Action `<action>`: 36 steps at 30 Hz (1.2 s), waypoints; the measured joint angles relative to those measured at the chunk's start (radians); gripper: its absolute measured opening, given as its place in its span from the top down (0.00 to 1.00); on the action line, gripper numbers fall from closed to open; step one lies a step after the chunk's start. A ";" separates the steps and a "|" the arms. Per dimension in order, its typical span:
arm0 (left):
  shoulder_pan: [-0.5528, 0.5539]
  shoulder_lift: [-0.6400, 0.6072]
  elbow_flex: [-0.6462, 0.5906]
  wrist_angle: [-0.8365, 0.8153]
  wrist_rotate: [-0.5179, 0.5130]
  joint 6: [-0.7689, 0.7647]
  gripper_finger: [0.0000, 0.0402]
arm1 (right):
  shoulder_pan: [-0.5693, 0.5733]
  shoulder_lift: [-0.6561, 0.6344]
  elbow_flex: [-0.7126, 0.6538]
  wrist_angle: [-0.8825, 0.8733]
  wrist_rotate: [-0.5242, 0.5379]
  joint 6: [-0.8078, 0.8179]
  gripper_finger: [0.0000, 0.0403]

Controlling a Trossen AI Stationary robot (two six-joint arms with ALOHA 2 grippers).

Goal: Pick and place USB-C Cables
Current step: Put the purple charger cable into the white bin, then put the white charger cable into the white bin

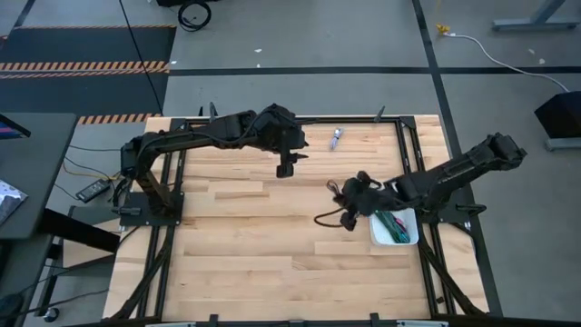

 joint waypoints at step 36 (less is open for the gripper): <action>0.084 0.129 -0.001 -0.131 -0.046 -0.009 0.57 | 0.044 -0.010 0.105 -0.923 -0.588 0.741 0.60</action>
